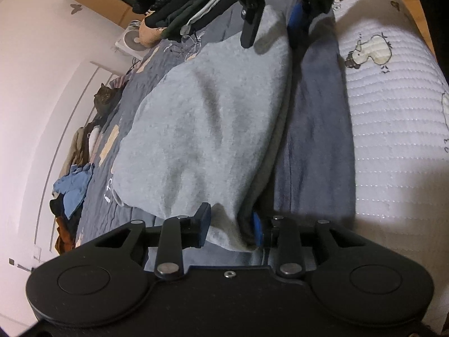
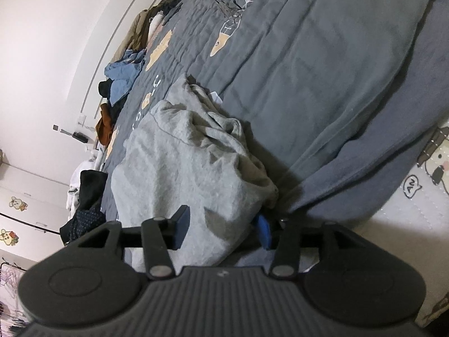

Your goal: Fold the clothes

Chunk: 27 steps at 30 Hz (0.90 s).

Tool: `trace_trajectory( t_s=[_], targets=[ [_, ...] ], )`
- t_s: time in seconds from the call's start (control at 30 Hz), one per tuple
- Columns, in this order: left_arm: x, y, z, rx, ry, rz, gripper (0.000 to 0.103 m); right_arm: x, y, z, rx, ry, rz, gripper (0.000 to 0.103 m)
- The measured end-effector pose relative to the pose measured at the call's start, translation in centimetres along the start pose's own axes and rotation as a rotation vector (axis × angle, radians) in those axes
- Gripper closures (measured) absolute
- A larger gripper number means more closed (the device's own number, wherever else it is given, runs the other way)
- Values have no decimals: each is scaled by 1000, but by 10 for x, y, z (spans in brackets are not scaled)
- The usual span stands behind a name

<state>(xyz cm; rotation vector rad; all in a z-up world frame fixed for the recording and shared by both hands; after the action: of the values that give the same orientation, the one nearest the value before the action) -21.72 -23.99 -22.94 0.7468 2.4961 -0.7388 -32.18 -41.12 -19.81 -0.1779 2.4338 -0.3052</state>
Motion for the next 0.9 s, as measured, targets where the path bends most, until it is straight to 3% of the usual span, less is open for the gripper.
trace_trajectory(
  t_s=[0.17,0.23,0.27,0.3,0.37,0.63,0.8,0.9],
  targets=[
    [-3,-3,-4,21,24,-48,82,-1,0,6,4,-1,12,49],
    [-4,-5,-6,30,27,-53,92,-3,1,8,15,-11,18,49],
    [-5,-6,-8,37,26,-60,93,-5,1,7,29,-17,12,54],
    [-7,-7,-9,45,24,-69,95,-7,1,6,43,-22,6,74],
    [-10,-8,-13,60,18,-79,96,-11,0,4,60,-36,-3,98],
    [-15,-7,-34,105,75,-141,98,-23,-4,-33,105,-130,52,99],
    [-17,-3,-56,148,137,-206,98,-26,3,-49,21,-177,65,99],
    [-7,-1,-60,140,176,-197,98,-18,14,-57,16,-139,29,99]
  ],
)
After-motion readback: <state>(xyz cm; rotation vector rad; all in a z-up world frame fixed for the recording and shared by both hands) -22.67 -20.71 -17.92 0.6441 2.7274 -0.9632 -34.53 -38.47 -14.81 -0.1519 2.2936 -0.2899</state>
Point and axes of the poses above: each gripper's, at about its wrist camera, not at the fingertips, and z roughly the way its jaws point, x to its right, y to its underside, the point moved 9 cm from there along z, roughly the way its jaws point, and after that the axes turned 13 degrees about y, right-handed, at the moved point
